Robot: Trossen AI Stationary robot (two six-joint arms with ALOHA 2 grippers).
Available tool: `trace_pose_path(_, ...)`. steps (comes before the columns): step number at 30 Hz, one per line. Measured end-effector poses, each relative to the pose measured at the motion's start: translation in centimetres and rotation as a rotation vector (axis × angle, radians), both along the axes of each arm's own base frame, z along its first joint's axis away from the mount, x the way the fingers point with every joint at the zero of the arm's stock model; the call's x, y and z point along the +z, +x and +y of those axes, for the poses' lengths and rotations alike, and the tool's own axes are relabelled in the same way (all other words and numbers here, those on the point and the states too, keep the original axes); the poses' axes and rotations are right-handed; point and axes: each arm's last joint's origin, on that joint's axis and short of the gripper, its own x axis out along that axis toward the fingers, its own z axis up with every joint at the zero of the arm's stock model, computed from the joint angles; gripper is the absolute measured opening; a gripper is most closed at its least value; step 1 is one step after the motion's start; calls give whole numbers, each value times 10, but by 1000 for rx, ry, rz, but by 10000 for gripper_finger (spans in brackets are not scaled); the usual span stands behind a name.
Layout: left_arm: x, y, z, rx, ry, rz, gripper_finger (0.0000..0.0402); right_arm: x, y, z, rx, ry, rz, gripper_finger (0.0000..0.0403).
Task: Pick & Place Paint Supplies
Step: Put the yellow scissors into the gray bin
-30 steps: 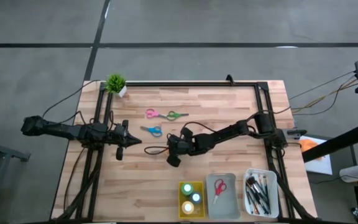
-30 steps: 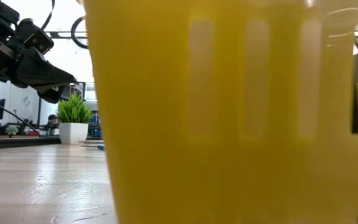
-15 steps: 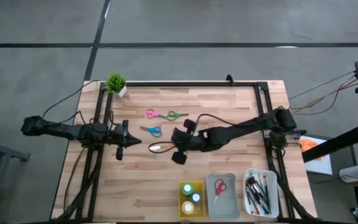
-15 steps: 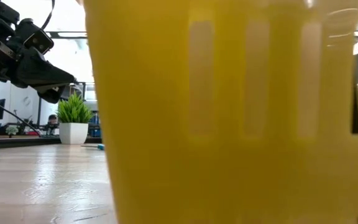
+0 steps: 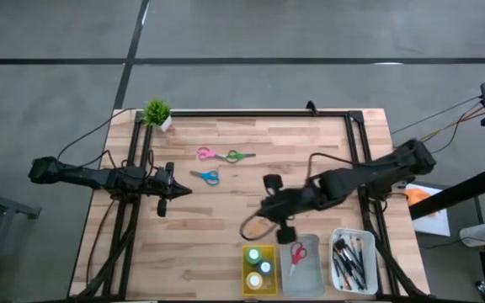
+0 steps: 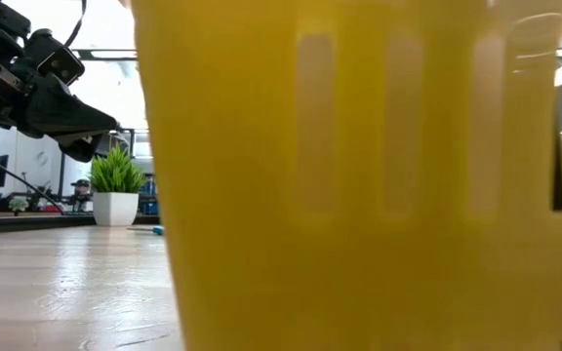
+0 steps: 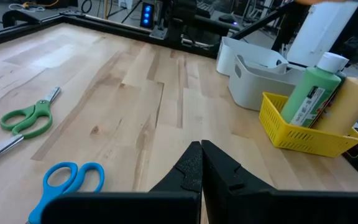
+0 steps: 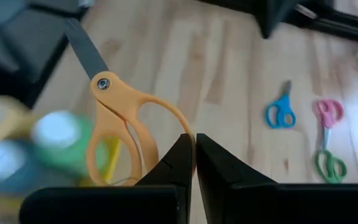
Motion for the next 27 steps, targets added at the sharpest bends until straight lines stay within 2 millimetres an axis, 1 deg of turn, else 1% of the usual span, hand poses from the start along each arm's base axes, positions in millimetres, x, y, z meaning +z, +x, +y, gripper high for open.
trace_pose_path(3,0,0,0,0,0,0,0,8,-18,11,114,-12,35,11)
trace_pose_path(6,0,0,0,0,0,0,0,9,-35,20,216,-51,97,11)
trace_pose_path(9,0,0,0,-1,0,-1,0,6,-50,29,262,-79,179,11)
trace_pose_path(11,0,0,0,0,0,0,0,3,-59,36,267,-54,241,11)
trace_pose_path(15,0,0,0,-1,0,0,0,-6,-66,54,256,-7,311,11)
trace_pose_path(21,0,0,0,0,0,0,0,-31,-70,79,309,-52,394,11)
trace_pose_path(24,0,0,0,0,0,0,0,-46,-70,85,321,-80,438,11)
trace_pose_path(27,0,0,0,0,0,0,0,-64,-69,87,315,-107,491,11)
